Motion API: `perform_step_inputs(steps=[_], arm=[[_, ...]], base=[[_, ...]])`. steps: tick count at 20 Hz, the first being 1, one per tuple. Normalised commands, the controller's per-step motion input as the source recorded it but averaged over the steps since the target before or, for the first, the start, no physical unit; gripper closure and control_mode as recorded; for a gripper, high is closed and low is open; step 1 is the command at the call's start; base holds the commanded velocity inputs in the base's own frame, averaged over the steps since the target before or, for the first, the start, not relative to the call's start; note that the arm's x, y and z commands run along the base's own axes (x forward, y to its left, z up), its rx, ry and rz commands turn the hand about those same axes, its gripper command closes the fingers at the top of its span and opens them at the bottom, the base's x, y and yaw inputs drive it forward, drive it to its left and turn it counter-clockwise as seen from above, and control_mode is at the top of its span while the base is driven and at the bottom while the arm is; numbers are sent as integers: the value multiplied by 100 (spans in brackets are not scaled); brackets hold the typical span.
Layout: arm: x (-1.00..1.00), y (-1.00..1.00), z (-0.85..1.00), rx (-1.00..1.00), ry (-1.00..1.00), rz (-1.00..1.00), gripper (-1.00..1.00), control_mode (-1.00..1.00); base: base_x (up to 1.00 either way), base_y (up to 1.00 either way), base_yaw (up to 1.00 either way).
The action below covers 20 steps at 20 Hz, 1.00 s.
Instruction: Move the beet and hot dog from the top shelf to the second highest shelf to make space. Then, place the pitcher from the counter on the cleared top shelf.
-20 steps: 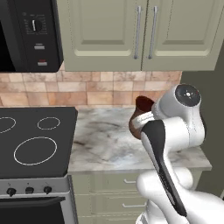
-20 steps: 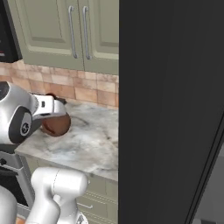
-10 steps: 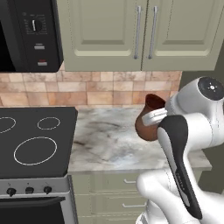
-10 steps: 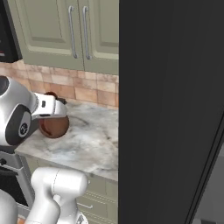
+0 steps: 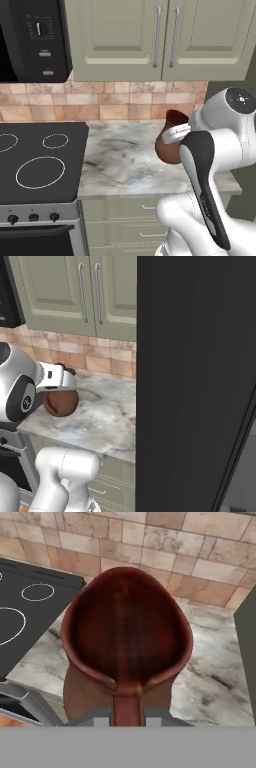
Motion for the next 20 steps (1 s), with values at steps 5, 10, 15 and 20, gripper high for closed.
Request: perform_step_inputs(steps=[5, 10, 15, 20], arm=[[0, 0, 0, 0, 0, 0, 100, 100], [0, 0, 0, 0, 0, 0, 100, 100], [0, 0, 0, 0, 0, 0, 100, 100], [0, 0, 0, 0, 0, 0, 100, 100]], base=[[-72, 20, -13], [-100, 59, -28], [-99, 19, -49], [-62, 0, -64]])
